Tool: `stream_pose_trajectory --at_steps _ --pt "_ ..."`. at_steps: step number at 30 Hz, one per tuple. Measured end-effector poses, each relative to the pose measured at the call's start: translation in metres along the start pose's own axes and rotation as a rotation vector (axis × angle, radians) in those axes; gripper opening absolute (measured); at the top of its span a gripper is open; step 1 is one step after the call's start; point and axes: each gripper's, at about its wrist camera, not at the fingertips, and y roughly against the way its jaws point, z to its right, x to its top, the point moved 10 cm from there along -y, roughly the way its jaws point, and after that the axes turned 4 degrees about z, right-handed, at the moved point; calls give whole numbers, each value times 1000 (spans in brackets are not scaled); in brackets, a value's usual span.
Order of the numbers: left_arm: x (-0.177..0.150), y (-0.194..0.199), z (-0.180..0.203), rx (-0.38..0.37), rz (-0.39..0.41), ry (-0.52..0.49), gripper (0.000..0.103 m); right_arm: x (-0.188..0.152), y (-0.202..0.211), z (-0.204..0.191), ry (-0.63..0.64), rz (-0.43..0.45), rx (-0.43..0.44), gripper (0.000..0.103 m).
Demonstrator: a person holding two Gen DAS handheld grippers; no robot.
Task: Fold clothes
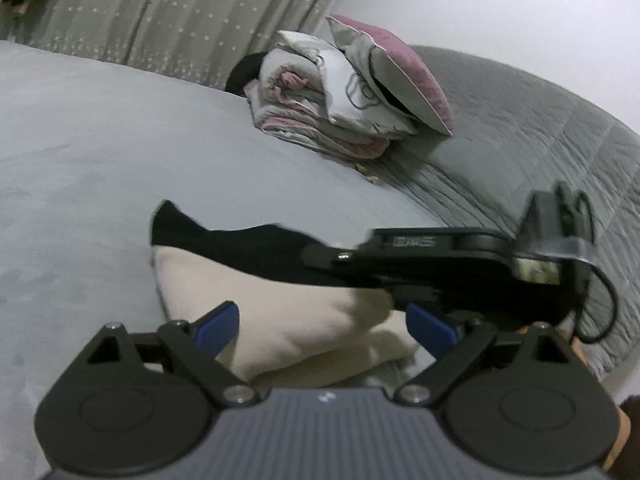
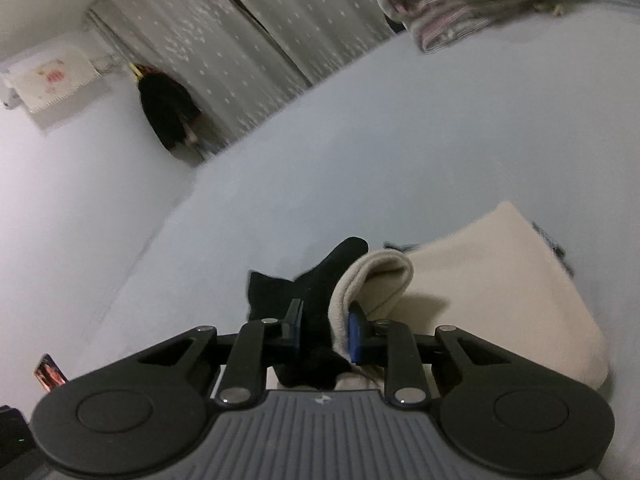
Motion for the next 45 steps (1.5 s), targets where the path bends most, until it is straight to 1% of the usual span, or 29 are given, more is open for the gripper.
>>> stream_pose_trajectory --at_steps 3,6,9,11,12,14,18,20,22,24,26,28,29,31,32,33,34,37,39,42,45 --pt "9 1 -10 26 35 28 93 10 9 -2 3 34 15 23" --pt "15 -2 -21 56 59 58 90 18 16 0 -6 55 27 23" --pt "18 -6 -33 80 68 103 81 24 21 3 -17 66 33 23" --pt "18 -9 -41 95 74 133 70 27 25 8 -32 69 31 23" --pt "19 -11 -45 103 77 149 67 28 27 11 -42 71 29 23" --pt "19 -14 -51 111 76 177 59 30 31 19 -66 74 27 23" --pt "14 -26 -56 112 65 210 52 37 42 35 -102 85 25 23" --pt "10 -32 -50 102 54 196 50 40 48 41 -110 89 28 23" --pt "5 -40 -43 94 38 170 50 42 50 47 -112 88 30 23" --pt "0 -48 -34 101 21 123 49 43 50 55 -106 82 25 23" --pt "-7 -57 -26 129 -1 59 50 39 43 68 -84 51 -5 23" --pt "-15 -66 -18 158 -22 -9 50 30 34 86 -64 16 -87 23" --pt "-19 -70 -14 174 -29 -47 50 25 31 93 -59 5 -106 24" --pt "-25 -73 -5 214 -24 -147 50 23 31 99 -56 12 -115 29" --pt "-26 -73 -1 226 -20 -177 50 26 34 98 -48 19 -119 31" --pt "-24 -72 1 230 -10 -182 50 28 36 97 -38 26 -124 36" --pt "-21 -71 3 232 2 -182 50 31 40 95 -18 44 -136 38" --pt "-12 -66 8 232 47 -183 50 42 49 89 49 98 -165 39" --pt "-7 -62 13 221 83 -186 50 48 51 81 80 122 -163 39" --pt "-12 -66 19 192 58 -194 49 50 45 70 103 136 -158 39" --pt "-21 -70 24 205 45 -258 49 47 29 64 109 133 -169 39"
